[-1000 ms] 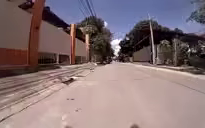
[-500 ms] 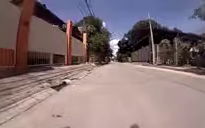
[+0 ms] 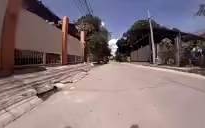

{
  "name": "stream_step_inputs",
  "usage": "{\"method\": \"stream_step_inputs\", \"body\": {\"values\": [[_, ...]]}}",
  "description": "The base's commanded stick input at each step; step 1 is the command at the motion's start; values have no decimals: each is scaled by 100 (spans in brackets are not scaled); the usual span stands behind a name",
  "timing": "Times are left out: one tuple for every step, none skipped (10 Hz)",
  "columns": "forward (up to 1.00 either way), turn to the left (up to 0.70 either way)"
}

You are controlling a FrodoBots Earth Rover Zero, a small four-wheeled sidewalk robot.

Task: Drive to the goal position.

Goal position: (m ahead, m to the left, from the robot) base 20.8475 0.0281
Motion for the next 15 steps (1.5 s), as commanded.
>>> {"method": "stream_step_inputs", "body": {"values": [[100,-2],[100,-21],[100,-27],[100,-27],[100,-27],[100,-27],[100,-12],[100,0],[100,0],[100,0],[100,0],[100,0],[100,0],[100,0],[100,0]]}}
